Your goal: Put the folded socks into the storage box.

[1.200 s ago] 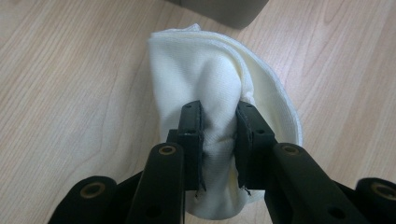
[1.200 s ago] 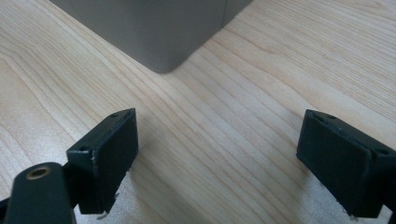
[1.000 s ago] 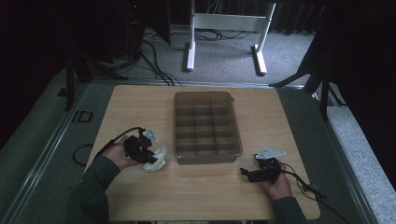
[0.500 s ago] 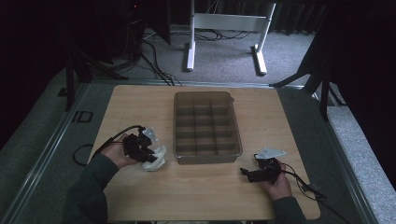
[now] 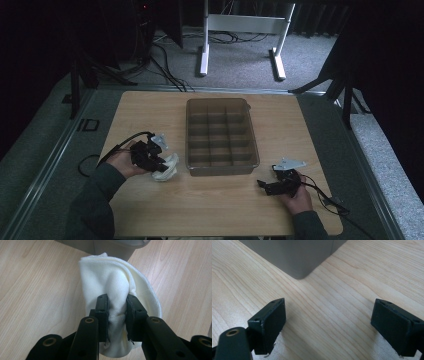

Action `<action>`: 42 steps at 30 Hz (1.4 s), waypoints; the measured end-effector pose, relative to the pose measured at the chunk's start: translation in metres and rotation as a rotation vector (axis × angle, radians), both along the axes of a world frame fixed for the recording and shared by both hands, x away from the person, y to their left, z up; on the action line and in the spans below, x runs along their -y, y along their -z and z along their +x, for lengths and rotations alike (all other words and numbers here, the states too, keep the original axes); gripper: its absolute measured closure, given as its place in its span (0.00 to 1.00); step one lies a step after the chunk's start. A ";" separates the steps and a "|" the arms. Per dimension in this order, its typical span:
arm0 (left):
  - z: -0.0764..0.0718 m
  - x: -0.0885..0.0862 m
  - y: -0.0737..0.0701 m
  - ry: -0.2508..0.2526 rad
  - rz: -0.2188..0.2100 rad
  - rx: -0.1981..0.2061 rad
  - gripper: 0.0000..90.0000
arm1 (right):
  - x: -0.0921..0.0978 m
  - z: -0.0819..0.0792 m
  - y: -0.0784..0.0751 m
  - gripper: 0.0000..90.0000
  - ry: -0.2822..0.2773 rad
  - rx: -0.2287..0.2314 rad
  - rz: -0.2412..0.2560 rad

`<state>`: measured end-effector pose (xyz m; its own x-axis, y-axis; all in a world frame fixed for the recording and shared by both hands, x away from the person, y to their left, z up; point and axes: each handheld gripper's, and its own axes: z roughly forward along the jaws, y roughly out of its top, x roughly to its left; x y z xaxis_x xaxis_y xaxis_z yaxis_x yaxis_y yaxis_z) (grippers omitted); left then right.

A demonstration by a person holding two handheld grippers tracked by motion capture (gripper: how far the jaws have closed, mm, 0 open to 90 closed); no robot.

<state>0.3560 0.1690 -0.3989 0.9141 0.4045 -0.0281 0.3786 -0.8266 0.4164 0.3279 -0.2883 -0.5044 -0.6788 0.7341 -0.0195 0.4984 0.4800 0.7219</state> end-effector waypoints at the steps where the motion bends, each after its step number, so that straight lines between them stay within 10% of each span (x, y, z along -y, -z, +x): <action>1: 0.000 0.000 0.000 0.001 0.000 0.000 0.83 | 0.000 0.000 0.000 0.14 0.000 0.000 0.000; 42: 0.002 0.005 -0.025 0.024 0.011 0.016 0.83 | 0.000 0.000 0.000 0.14 -0.001 0.002 0.000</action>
